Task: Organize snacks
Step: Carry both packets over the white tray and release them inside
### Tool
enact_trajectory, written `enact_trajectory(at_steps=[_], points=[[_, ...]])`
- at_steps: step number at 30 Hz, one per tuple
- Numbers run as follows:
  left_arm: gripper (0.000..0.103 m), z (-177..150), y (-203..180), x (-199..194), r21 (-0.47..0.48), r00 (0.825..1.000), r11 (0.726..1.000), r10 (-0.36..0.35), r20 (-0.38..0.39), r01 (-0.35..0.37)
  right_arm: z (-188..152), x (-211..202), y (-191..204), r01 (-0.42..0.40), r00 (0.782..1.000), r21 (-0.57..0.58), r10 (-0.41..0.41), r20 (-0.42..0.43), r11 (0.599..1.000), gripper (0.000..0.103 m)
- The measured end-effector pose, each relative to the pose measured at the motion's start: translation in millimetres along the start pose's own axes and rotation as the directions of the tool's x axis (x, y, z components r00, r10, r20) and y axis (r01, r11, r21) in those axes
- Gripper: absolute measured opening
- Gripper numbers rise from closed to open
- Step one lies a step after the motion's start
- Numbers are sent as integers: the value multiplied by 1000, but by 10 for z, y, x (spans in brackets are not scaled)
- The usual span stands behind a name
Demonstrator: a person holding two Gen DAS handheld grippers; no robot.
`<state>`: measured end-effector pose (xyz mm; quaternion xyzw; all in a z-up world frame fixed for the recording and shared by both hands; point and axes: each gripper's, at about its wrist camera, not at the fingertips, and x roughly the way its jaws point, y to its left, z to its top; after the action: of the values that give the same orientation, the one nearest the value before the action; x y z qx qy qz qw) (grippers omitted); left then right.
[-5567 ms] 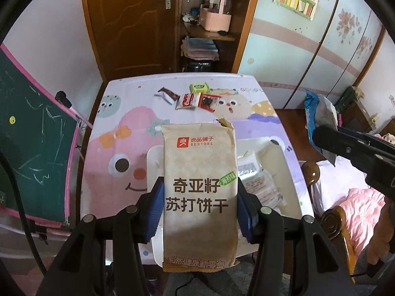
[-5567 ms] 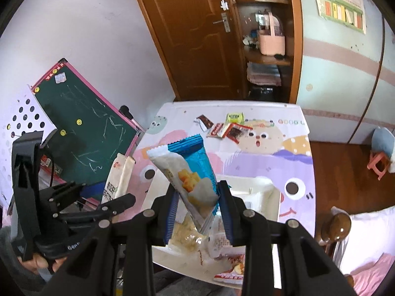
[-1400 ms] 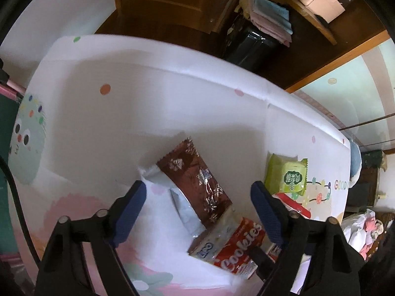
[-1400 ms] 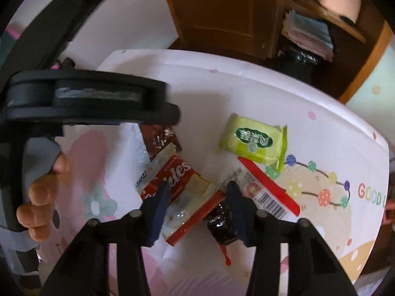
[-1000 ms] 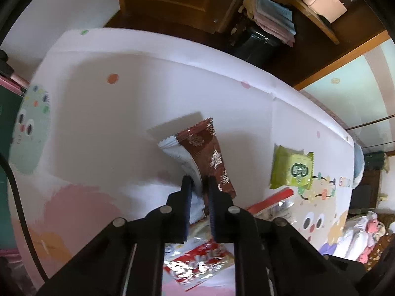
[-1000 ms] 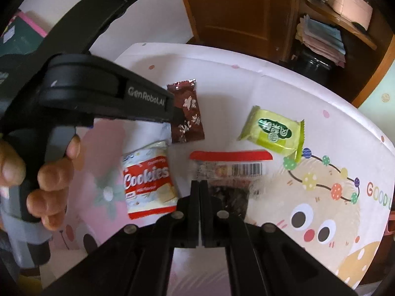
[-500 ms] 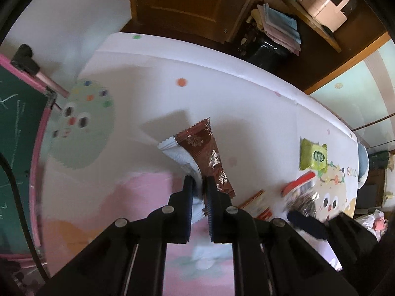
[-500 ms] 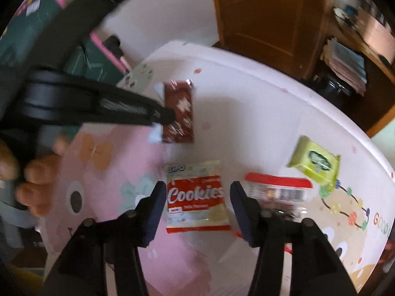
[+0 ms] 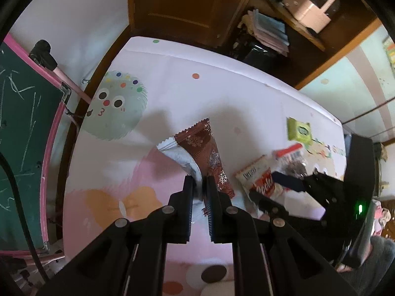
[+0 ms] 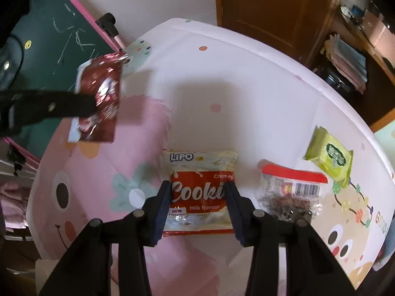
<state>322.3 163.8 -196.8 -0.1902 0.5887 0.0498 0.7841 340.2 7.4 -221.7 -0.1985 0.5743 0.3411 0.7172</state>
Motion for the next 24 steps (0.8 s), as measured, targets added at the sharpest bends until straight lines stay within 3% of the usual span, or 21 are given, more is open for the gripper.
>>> enact_trajectory(at_steps=[5, 12, 18, 24], points=[[8, -190, -153, -328, 54, 1000, 998, -21, 19, 19, -61, -455, 1, -22, 998, 35, 21, 51, 999, 44], [8, -588, -418, -989, 133, 996, 990, -48, 73, 38, -344, -1406, 115, -14, 989, 51, 6, 150, 999, 44], [8, -1040, -644, -1586, 202, 989, 978, -79, 122, 53, -809, -2242, 315, -11, 968, 96, -13, 251, 995, 44], [8, -1569, -828, -2032, 256, 983, 964, -107, 148, 67, -1324, -2798, 527, -31, 945, 158, -22, 325, 987, 44]])
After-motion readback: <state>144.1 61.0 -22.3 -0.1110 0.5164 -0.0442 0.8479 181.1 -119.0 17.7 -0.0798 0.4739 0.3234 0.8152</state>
